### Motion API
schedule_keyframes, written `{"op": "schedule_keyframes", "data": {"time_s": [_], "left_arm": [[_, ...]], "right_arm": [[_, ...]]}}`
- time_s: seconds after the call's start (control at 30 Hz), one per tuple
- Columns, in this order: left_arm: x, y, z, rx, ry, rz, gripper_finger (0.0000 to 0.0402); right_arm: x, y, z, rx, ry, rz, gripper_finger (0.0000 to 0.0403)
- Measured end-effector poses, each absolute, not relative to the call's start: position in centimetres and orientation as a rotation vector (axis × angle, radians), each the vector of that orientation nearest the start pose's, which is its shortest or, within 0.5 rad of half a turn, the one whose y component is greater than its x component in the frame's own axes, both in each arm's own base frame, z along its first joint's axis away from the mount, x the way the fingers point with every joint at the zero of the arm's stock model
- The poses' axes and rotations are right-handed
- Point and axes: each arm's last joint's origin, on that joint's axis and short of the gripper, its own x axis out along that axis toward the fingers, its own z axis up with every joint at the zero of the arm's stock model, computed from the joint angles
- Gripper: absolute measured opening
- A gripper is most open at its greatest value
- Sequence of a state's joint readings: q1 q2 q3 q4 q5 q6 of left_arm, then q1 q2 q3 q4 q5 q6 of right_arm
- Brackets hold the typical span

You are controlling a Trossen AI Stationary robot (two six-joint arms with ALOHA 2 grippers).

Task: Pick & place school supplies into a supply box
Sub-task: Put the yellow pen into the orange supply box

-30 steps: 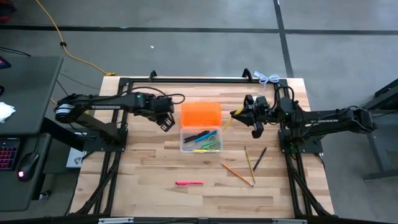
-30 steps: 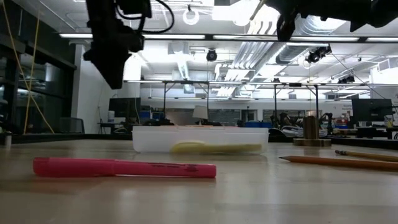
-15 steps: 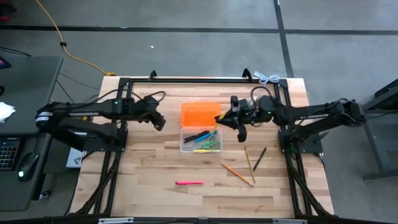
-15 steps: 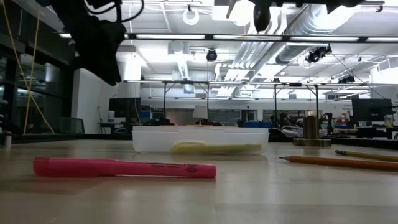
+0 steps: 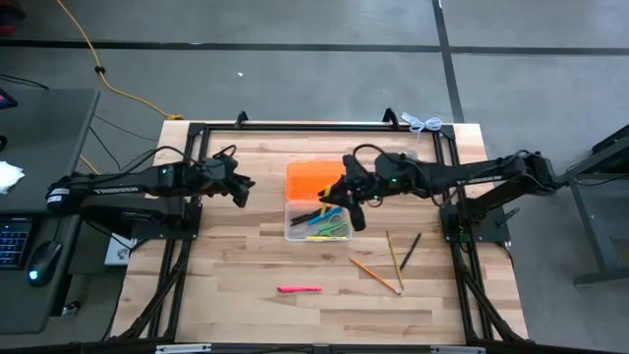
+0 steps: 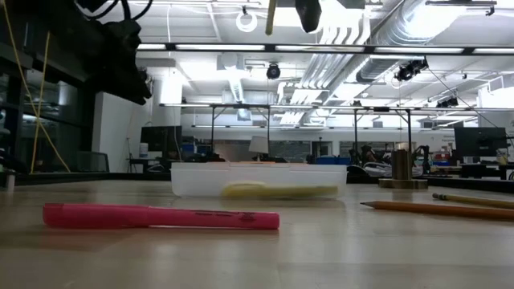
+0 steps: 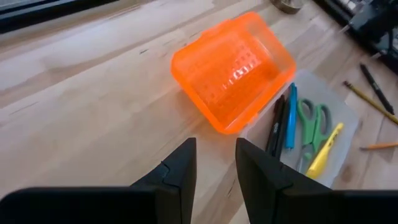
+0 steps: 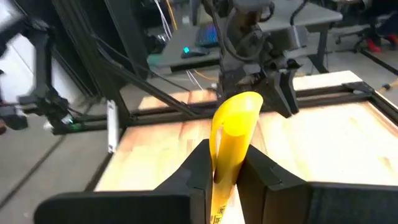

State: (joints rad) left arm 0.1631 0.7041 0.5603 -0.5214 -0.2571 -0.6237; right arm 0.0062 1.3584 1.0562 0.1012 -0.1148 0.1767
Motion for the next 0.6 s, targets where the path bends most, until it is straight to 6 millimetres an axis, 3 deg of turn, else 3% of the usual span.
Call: {"op": "schedule_keyframes", "data": {"time_s": [0.27,0.6], "left_arm": [[12.9,2.9,22.5,-0.566,0.482,0.588,0.014],[12.4,2.8,21.2,-0.569,0.47,0.583,0.014]], "right_arm": [[33.2,1.1,33.1,0.157,0.261,0.105,0.0031],[33.4,1.0,33.1,0.156,0.261,0.079,0.0035]]}}
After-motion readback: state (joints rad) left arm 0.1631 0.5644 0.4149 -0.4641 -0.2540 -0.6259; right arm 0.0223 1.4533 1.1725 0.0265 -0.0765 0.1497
